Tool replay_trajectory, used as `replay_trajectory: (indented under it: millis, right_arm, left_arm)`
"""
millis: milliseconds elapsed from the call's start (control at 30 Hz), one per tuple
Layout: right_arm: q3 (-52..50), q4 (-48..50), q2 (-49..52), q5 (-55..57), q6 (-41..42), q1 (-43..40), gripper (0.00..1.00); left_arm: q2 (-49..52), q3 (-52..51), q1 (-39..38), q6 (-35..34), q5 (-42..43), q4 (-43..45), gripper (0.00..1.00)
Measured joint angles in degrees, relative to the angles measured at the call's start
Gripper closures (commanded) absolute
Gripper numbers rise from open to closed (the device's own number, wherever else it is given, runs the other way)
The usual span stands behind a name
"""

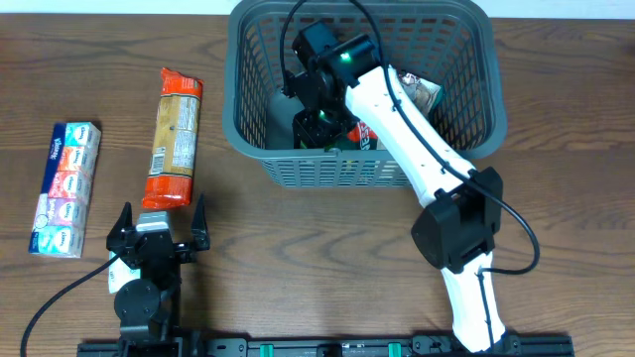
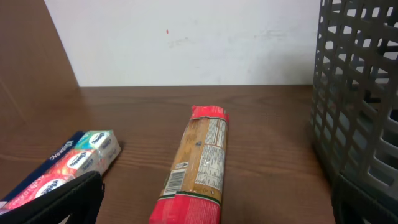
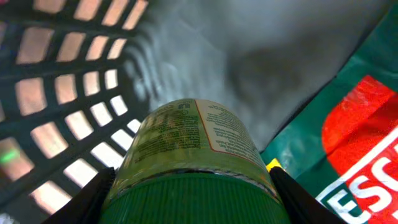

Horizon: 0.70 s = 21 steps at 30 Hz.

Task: Pack container
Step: 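Carry the jar over the basket and lower it inside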

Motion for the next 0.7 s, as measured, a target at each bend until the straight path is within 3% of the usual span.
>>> replay_trajectory:
  millis: [700]
  right_arm:
    - [0.00, 0.44, 5.68, 3.02, 3.30, -3.65, 0.99]
  left_arm:
    - [0.00, 0.00, 0.00, 0.00, 0.00, 0.00, 0.01]
